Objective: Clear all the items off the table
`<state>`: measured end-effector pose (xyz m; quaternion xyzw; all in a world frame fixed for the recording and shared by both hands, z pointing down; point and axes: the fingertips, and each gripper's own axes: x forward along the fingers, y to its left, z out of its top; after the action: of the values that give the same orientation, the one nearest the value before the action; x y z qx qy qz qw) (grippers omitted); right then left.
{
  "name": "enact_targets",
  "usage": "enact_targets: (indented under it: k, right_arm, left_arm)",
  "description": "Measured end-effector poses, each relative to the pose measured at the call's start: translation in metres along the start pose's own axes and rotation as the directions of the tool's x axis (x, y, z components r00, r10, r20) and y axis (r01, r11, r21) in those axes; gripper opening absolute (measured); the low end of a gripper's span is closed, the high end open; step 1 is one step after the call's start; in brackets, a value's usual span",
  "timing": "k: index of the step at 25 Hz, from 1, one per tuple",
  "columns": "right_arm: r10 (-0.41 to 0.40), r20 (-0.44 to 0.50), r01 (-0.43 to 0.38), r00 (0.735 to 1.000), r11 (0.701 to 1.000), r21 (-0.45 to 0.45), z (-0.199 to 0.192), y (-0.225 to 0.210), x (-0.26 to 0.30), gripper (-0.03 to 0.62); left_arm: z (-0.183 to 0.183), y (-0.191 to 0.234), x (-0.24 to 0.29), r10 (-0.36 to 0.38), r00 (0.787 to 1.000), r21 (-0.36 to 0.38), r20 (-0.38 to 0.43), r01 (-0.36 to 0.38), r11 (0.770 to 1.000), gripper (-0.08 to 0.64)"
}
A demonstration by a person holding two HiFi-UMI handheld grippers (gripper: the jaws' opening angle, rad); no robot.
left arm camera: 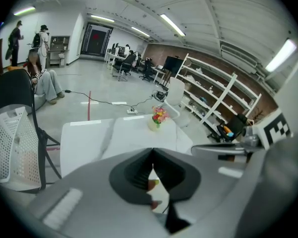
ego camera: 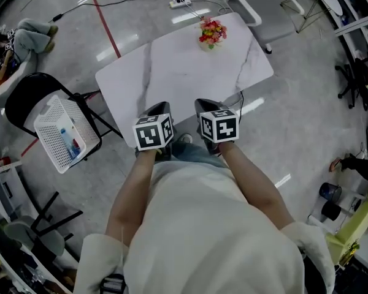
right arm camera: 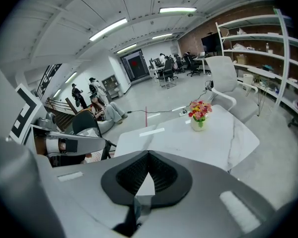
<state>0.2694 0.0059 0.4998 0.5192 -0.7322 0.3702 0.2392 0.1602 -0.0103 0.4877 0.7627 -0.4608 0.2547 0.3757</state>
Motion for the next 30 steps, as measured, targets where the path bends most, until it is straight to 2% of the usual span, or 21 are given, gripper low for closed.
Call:
enact_targets:
  k: [8, 20, 30]
  right_arm:
    - [-0.029, 0.022, 0.028, 0.999, 0.997, 0.065, -0.001, -0.030, -0.011, -0.002]
    - [-0.085, 0.028, 0.081, 0.996, 0.988, 0.132, 0.010, -0.068, -0.013, -0.002]
    - [-0.121, -0.017, 0.122, 0.993, 0.980, 0.159, 0.024, -0.104, 0.008, -0.002]
  left_arm:
    - [0.009, -0.027, 0.014, -0.021, 0.999, 0.051, -0.023, 0.022, 0.998, 0.008]
    - [0.020, -0.045, 0.040, -0.038, 0.997, 0.081, -0.066, 0.043, 0.996, 0.008]
    - [0.044, -0.050, 0.078, -0.046, 0.994, 0.070, -0.097, 0.053, 0.996, 0.008]
